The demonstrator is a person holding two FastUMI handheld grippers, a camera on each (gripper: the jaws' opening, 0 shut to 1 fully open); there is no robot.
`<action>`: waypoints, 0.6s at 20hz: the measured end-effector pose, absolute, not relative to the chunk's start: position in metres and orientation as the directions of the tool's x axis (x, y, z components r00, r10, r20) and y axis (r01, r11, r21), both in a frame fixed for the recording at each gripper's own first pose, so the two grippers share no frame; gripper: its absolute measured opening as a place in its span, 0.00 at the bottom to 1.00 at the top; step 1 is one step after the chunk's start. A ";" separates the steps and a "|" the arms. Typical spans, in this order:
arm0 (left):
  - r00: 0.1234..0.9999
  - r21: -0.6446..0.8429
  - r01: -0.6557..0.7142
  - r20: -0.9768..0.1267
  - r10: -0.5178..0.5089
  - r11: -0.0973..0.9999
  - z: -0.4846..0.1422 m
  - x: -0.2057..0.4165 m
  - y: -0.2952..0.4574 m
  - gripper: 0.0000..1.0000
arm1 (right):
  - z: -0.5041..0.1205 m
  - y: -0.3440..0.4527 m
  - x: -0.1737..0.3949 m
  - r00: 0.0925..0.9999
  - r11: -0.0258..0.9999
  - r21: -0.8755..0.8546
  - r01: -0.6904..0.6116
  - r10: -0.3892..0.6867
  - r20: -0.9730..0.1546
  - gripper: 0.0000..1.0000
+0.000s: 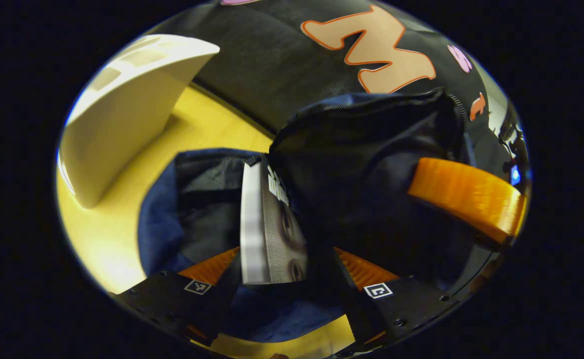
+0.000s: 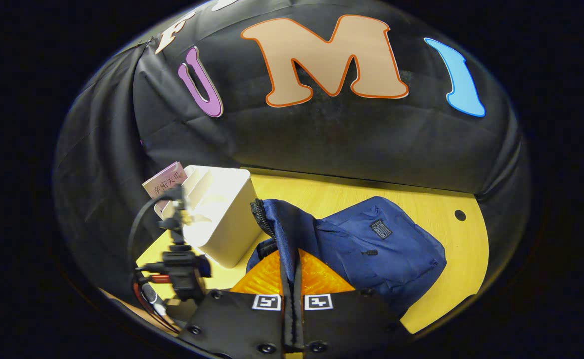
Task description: Open the schoolbag, grab two books from the bookshelf and put them into the schoolbag.
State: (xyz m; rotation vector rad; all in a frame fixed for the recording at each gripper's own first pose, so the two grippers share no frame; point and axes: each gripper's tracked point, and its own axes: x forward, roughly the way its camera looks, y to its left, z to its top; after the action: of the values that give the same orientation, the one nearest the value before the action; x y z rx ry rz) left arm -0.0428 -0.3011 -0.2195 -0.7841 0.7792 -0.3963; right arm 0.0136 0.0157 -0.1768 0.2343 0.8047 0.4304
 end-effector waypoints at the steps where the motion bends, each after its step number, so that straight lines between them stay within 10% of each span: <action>1: 0.674 -0.740 0.046 -0.473 -0.568 0.671 -0.210 -0.043 -0.287 0.94 | -0.178 0.015 0.014 0.614 0.890 0.360 -0.279 0.454 -0.646 0.03; 12: 0.793 -0.582 0.169 -0.399 -0.461 0.795 -0.124 -0.021 -0.157 0.94 | -0.186 0.022 0.007 0.617 0.909 0.309 -0.278 0.416 -0.668 0.03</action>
State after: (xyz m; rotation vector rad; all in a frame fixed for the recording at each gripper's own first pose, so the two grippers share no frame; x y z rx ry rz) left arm -0.0209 -0.1573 -0.1241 -0.5549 0.5599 -0.3579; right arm 0.0072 0.0221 -0.1862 0.1822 0.8139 0.4018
